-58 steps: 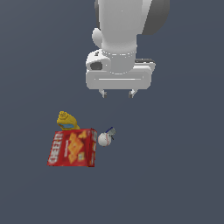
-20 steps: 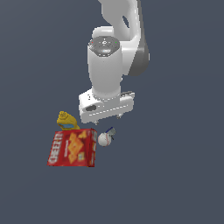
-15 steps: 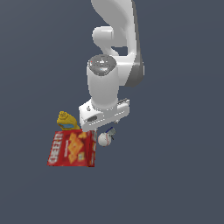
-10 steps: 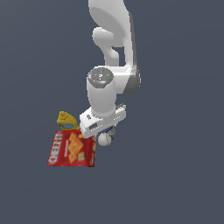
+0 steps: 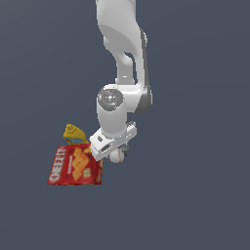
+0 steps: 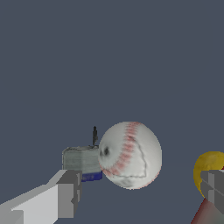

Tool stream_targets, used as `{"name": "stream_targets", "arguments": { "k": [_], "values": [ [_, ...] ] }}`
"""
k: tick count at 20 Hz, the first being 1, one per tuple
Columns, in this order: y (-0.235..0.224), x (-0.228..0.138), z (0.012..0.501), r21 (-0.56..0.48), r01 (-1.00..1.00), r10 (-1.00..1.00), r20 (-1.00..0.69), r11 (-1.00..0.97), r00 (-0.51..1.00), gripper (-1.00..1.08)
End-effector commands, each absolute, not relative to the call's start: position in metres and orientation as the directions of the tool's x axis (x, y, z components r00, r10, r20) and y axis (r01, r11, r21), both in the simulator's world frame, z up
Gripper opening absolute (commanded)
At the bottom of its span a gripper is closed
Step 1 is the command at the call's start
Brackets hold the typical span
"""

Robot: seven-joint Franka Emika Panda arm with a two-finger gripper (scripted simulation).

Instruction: Pick up a designated object from a clutter of objects.

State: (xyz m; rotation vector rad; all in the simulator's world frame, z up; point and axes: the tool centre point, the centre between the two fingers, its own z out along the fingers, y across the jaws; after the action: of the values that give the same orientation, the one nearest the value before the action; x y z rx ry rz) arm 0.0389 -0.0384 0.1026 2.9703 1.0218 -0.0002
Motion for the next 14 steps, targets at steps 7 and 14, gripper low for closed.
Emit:
{"name": "stream_targets", "arguments": {
  "k": [7, 14],
  "values": [
    [-0.039, 0.039, 0.096, 0.000, 0.624, 0.624, 0.000, -0.781, 0.781, 1.00],
    [-0.039, 0.038, 0.066, 0.000, 0.626, 0.626, 0.000, -0.780, 0.780, 1.00]
  ]
}}
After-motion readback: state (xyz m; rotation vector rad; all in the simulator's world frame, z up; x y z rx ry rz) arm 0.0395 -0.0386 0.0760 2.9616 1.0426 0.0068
